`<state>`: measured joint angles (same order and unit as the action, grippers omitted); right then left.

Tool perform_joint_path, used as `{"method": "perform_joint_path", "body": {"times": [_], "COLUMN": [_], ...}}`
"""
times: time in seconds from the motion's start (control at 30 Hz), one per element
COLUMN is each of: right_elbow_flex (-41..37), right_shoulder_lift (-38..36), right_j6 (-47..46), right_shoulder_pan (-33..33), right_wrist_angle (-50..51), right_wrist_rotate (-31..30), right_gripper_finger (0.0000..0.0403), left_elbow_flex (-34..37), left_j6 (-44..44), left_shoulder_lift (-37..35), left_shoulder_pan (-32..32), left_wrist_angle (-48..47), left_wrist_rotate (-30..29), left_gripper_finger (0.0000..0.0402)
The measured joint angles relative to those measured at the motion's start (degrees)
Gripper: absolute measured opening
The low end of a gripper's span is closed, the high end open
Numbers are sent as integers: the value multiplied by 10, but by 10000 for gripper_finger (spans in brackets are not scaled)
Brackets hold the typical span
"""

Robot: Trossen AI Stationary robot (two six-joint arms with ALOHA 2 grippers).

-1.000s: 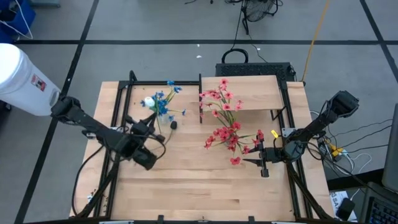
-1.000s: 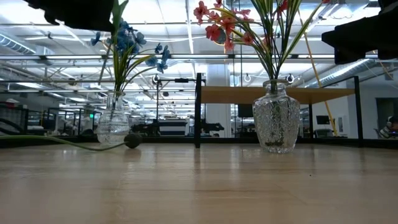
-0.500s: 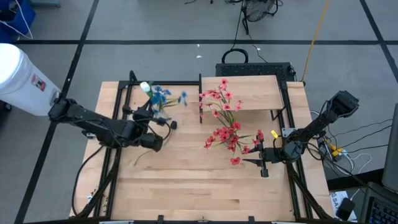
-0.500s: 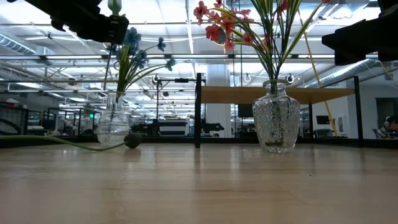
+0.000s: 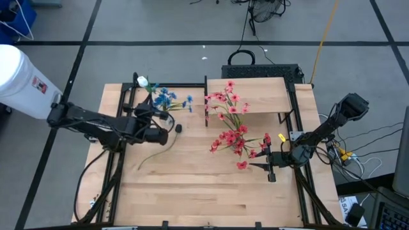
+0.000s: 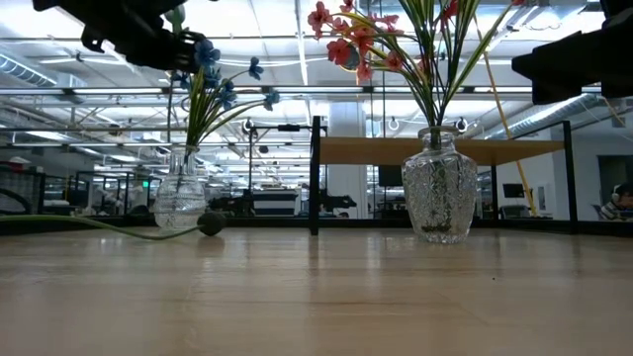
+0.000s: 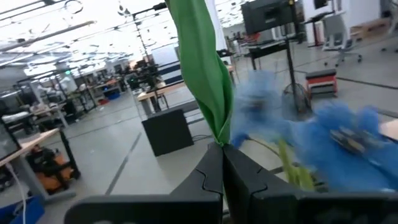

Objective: Pick and place flowers into a vace then onto a shelf
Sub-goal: Put the white flower into the left transparent vase

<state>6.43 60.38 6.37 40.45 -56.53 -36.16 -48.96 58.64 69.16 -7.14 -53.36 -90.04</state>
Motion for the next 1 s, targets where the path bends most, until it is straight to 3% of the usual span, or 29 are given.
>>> {"method": "perform_joint_path", "body": {"times": [0.6,1.0], "right_elbow_flex": [0,0], "right_shoulder_lift": [0,0], "right_j6": [-24,-23], "right_shoulder_pan": [-26,-26], "right_wrist_angle": [21,30], "right_wrist_rotate": [2,4], "right_gripper_finger": [105,105], "left_elbow_flex": [-1,-1], "left_j6": [7,4], "left_shoulder_lift": [8,124], "left_shoulder_pan": [38,49], "left_wrist_angle": [58,101], "left_wrist_rotate": [0,0], "left_gripper_finger": [7,9]}}
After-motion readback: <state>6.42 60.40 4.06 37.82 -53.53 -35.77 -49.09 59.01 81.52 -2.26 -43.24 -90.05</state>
